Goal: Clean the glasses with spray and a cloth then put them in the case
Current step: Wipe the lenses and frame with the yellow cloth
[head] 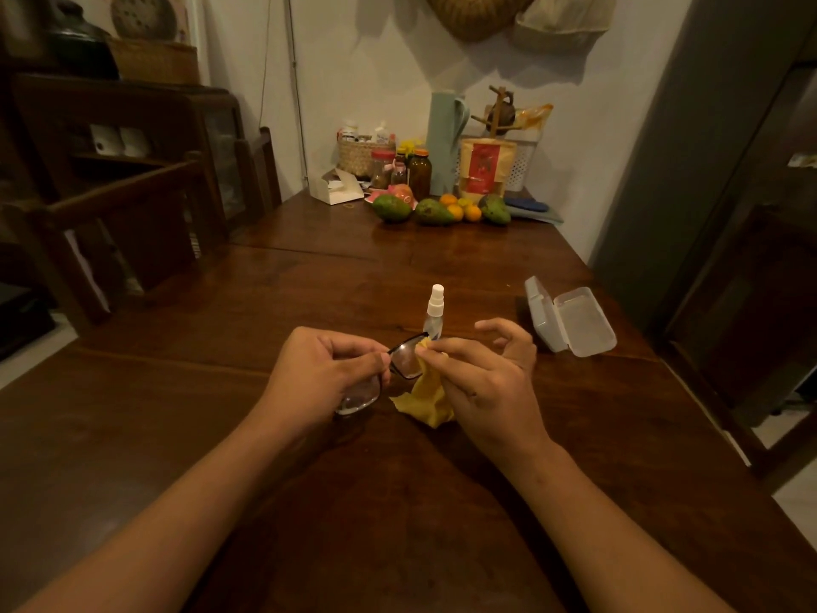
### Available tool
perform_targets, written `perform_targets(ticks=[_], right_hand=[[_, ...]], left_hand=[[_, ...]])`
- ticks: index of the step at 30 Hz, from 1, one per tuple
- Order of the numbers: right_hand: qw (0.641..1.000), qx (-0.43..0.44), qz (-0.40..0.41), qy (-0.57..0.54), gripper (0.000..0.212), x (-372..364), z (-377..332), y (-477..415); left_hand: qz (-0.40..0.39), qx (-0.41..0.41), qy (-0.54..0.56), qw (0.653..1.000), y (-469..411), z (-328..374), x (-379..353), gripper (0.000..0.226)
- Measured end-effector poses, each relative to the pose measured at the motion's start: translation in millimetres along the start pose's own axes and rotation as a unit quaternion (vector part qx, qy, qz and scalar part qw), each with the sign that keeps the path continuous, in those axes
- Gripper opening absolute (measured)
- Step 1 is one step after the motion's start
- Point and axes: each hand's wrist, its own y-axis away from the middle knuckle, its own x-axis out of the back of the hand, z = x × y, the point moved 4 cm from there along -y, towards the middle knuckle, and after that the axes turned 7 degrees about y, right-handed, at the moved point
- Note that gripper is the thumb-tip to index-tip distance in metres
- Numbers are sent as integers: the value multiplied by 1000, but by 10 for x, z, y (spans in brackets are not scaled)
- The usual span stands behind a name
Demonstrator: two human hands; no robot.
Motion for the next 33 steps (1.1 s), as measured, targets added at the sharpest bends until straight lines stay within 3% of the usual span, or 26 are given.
perform_targets(ticks=[8,14,21,26,31,33], right_hand=[[994,99,-33,-33,32,24,-130,10],[999,38,-18,-18,26,23,-4,19],[997,-31,-40,-53,29,-60,97,39],[997,-31,-29,-57,30,-69,106,43],[998,-27,-32,-56,29,-51,87,39],[998,-29,-30,-55,30,-43,83,39]], left_hand=[[-14,-4,-26,1000,-33,-58,28,11],[2,-19,-47,999,-52,-40,52,13],[-18,-64,-221,973,-82,-86,91,30],[-43,-91,-365,926,-107,-119,79,13],[-51,-134,-498,855,-129,-113,28,22],[-55,-135,-512,846,-114,-82,31,28]])
